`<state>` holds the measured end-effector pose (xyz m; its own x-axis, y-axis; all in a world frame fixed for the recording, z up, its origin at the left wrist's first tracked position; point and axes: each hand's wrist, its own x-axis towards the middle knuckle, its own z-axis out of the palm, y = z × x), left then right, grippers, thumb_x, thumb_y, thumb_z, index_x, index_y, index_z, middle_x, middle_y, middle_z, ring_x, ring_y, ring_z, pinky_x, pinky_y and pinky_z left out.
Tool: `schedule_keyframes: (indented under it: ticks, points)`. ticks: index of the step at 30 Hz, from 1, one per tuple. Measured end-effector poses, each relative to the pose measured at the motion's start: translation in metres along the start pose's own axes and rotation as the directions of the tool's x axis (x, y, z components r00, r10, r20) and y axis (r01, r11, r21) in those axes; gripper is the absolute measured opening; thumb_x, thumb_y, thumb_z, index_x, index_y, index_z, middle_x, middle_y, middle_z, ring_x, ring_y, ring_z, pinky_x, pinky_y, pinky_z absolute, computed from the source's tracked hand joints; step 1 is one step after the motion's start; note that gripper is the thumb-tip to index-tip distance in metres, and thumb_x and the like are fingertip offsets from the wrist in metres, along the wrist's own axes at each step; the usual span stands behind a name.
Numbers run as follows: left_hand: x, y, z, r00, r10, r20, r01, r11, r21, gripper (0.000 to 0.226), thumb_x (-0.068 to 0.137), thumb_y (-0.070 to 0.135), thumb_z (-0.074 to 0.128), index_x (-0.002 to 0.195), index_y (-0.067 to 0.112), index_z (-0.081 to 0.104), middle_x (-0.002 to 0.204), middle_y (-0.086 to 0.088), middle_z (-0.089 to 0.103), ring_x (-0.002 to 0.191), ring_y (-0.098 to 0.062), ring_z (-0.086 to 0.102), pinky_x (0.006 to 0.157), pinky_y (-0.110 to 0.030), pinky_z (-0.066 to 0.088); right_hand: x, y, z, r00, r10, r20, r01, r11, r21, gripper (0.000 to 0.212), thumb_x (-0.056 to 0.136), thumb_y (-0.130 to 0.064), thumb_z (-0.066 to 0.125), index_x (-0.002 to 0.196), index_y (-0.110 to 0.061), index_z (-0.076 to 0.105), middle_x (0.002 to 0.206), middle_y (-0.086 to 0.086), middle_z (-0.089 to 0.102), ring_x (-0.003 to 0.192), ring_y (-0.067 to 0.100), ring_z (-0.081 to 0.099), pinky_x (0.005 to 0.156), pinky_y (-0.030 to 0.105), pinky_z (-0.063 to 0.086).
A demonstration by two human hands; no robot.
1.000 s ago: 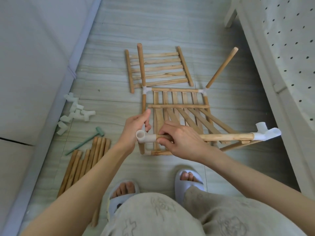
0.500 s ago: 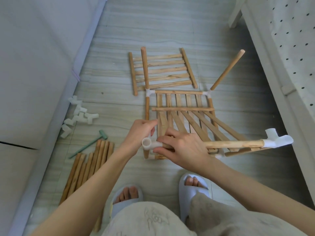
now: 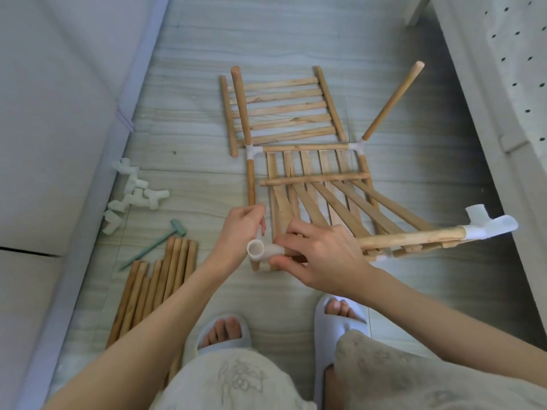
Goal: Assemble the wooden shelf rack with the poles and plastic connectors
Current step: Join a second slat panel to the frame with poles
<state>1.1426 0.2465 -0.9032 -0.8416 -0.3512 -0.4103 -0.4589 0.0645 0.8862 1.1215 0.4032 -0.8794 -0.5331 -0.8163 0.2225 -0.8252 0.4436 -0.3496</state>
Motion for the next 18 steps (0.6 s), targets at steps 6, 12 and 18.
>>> schedule_keyframes:
  ticks: [6, 12, 18]
  points:
    - [-0.012, -0.005, 0.007, 0.992, 0.100, 0.080, -0.089, 0.988, -0.125, 0.052, 0.095, 0.018, 0.048, 0.044, 0.014, 0.042, 0.049, -0.001, 0.040, 0.052, -0.011, 0.040, 0.057, -0.019, 0.036, -0.015, 0.020, -0.020, 0.989, 0.115, -0.090, -0.116, 0.993, 0.005, 0.041, 0.092, -0.033, 0.044, 0.073, -0.007, 0.068, 0.073, 0.004, 0.063, 0.061, 0.021, 0.059, 0.048, 0.026, 0.043]
    - [-0.018, -0.006, 0.017, 0.989, -0.012, 0.147, 0.059, 0.947, -0.315, 0.041, 0.093, 0.019, 0.046, 0.053, 0.011, 0.047, 0.051, -0.003, 0.043, 0.053, -0.016, 0.039, 0.056, -0.027, 0.033, -0.043, 0.051, -0.036, 0.993, -0.043, 0.114, 0.060, 0.987, -0.151, 0.043, 0.089, -0.046, 0.046, 0.081, -0.010, 0.069, 0.079, 0.002, 0.063, 0.066, 0.020, 0.061, 0.054, 0.028, 0.046]
    - [-0.025, -0.006, 0.021, 0.961, -0.169, 0.217, 0.240, 0.902, -0.359, 0.036, 0.089, 0.023, 0.045, 0.056, 0.012, 0.052, 0.059, -0.005, 0.054, 0.056, -0.017, 0.049, 0.059, -0.033, 0.038, -0.044, 0.055, -0.034, 0.991, -0.084, 0.102, 0.094, 0.991, -0.098, 0.036, 0.089, -0.042, 0.051, 0.081, -0.012, 0.070, 0.077, 0.000, 0.061, 0.066, 0.019, 0.058, 0.056, 0.027, 0.046]
